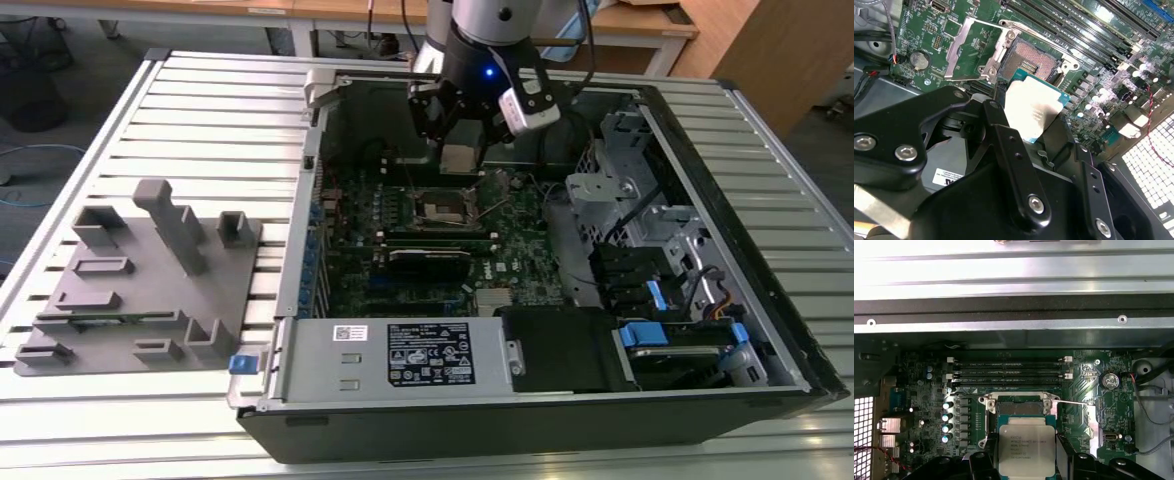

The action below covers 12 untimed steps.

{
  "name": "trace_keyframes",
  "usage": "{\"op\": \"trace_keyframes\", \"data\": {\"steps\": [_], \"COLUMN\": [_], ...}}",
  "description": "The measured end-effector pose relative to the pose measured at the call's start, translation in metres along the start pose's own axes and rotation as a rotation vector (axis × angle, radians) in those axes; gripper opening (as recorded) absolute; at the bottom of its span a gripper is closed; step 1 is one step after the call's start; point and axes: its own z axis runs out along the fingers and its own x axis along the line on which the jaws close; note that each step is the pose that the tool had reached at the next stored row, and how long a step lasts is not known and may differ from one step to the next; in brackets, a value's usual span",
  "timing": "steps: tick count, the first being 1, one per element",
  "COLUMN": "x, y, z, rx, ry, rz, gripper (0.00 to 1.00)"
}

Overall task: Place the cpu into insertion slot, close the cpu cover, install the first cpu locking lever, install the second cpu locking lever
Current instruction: 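Place the cpu into insertion slot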

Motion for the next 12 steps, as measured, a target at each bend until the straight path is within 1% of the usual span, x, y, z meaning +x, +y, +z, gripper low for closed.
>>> {"op": "trace_keyframes", "data": {"steps": [6, 12], "x": [-0.0001, -0.0001], "y": [-0.0002, -0.0002], "z": [0.0025, 0.003], "rx": [0.0003, 0.0001], "ry": [-0.0021, -0.0034], "rz": [0.0, 0.0], "gripper": [0.54, 0.54]}}
